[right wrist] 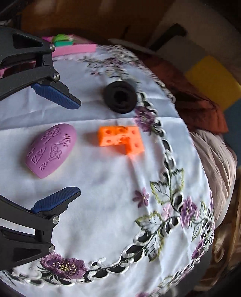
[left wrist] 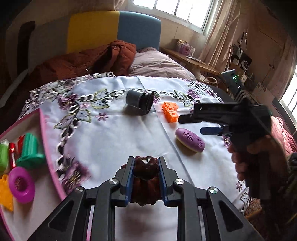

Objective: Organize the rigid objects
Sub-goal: 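Close the left tool on the brown flower piece while the right tool grasps the pink oval egg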

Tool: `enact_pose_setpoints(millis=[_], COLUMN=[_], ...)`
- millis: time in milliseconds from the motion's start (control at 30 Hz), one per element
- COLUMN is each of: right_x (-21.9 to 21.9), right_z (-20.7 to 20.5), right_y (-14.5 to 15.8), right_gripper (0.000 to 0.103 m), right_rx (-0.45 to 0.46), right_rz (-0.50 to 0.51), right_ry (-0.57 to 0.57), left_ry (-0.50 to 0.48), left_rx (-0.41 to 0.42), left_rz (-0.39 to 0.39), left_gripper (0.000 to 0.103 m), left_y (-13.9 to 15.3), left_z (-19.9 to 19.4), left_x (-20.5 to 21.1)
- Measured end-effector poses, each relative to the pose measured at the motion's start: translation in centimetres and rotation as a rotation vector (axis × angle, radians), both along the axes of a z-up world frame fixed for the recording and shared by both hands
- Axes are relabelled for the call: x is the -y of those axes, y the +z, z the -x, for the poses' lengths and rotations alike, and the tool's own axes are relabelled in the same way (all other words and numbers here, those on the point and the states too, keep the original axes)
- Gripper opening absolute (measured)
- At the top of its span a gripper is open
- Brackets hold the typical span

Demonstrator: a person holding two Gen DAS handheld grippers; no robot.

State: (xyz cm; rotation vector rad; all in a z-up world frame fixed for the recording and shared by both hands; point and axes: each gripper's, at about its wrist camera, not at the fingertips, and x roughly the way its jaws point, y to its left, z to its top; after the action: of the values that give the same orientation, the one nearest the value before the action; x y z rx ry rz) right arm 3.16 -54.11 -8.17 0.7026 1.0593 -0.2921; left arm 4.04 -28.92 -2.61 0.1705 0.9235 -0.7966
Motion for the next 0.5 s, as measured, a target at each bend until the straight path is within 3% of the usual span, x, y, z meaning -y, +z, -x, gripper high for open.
enact_pose_setpoints(millis=[333, 400, 500], right_x=[-2.5, -3.6, -4.9], right_z=[-1.0, -1.2, -1.4], right_y=[-1.2, -1.2, -1.2], right_gripper=[0.083, 0.047, 0.045], right_rx=[-0.097, -0.124, -0.154], right_rz=[0.101, 0.191, 0.291], right_ry=[0.132, 0.180, 0.228], left_ry=[0.060, 0.079, 0.132], left_rx=[0.013, 0.018, 0.035], left_rz=[0.050, 0.061, 0.081], left_gripper=[0.024, 0.024, 0.024], left_y=[2.4, 2.9, 3.9], left_z=[1.3, 1.4, 1.5], left_x=[-4.9, -6.3, -9.8])
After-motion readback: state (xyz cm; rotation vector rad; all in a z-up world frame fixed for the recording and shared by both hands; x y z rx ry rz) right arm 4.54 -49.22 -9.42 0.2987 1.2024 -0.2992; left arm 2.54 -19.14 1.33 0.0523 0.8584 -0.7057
